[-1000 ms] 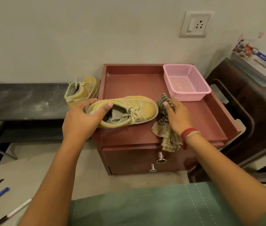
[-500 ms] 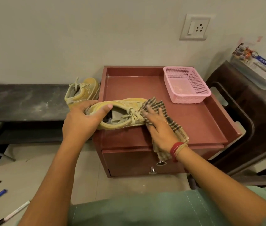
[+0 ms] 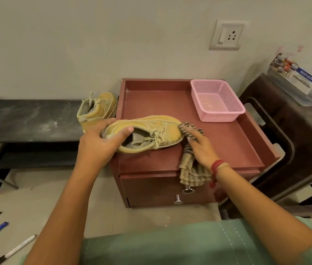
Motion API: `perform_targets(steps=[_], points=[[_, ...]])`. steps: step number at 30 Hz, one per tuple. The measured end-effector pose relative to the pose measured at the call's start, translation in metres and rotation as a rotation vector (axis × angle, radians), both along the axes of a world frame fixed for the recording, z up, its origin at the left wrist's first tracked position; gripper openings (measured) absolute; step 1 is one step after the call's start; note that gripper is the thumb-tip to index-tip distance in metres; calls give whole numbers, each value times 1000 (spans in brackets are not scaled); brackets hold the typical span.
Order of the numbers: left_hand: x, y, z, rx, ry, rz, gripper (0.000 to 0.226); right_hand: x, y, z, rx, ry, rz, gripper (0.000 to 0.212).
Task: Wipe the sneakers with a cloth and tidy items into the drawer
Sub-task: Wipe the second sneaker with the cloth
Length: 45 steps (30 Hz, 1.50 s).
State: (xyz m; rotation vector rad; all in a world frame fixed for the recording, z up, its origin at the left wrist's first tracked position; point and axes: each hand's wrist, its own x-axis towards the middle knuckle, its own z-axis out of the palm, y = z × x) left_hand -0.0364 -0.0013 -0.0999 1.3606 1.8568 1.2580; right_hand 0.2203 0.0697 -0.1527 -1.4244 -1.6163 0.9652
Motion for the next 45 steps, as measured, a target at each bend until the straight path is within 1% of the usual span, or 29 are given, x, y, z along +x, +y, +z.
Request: perform_targets(steps=[1,2,3,4,7,8,10,12,13,15,17,18,20,21,22,23,24,26,28,29,30,31,33,36,38,41,43,45], points=[[1,0,0,0,-2,-4,65,-4,0,3,-39,216,-97,43],[1,0,0,0,-4,-7,65,-9,-3,6,-33,371,-182,41],[1,1,0,-3,-7,-7,66,-16,-8,8,-4,426,-227,40],[0,1,0,-10,-7,-10,67,-24,-16,10,31,404,-201,40],[-4,1,2,-26,-25,-38,71,-49,-42,-2,135,226,90,44],[-4,1,2,-27,-33,-46,70,-52,-49,-9,168,171,136,47],[-5,0,2,-23,-37,-55,67,-44,-47,-15,193,57,132,50],[-5,-1,1,-23,-35,-56,69,-31,-37,-18,139,-8,38,48],[-5,-1,1,-24,-33,-54,71,-24,-30,-20,88,2,-37,46],[-4,0,0,-22,-35,-53,75,-19,-22,-17,13,105,-153,43],[-3,-2,1,-18,-38,-54,76,-25,-25,-12,92,182,-120,42],[-4,-3,1,-19,-36,-58,75,-29,-29,-8,142,173,-52,42],[-5,-6,0,-32,-49,-83,70,-33,-29,-8,171,23,92,44],[-5,-6,0,-39,-66,-105,66,-31,-25,-12,161,-45,99,45],[-6,-7,0,-43,-83,-128,61,-29,-20,-15,128,-62,53,44],[-7,-7,1,-40,-95,-150,57,-28,-15,-13,65,-5,-11,42],[-7,-8,1,-33,-102,-169,54,-28,-10,-8,-18,97,-71,39],[-6,-13,1,-23,-109,-211,60,-29,-6,8,-150,299,-208,33],[-4,-19,-2,-35,-110,-231,72,-26,-5,27,-167,465,-369,27],[-3,-22,-3,-35,-101,-223,76,-23,-6,35,-139,510,-427,25],[-2,-24,-3,-22,-86,-205,79,-21,-9,45,-101,513,-444,24],[0,-26,-4,7,-70,-180,79,-20,-12,54,-60,485,-422,23],[7,-28,-3,97,-34,-142,80,-22,-24,75,19,437,-308,21],[19,-24,9,242,3,-124,82,-28,-42,97,103,452,-172,25],[27,-21,19,310,41,-155,87,-33,-49,103,159,471,-120,25],[45,-17,30,369,91,-218,98,-42,-58,108,319,431,15,23],[59,-14,34,407,125,-228,103,-45,-63,111,435,328,161,30],[69,-11,36,440,149,-237,100,-44,-65,111,595,139,255,33]])
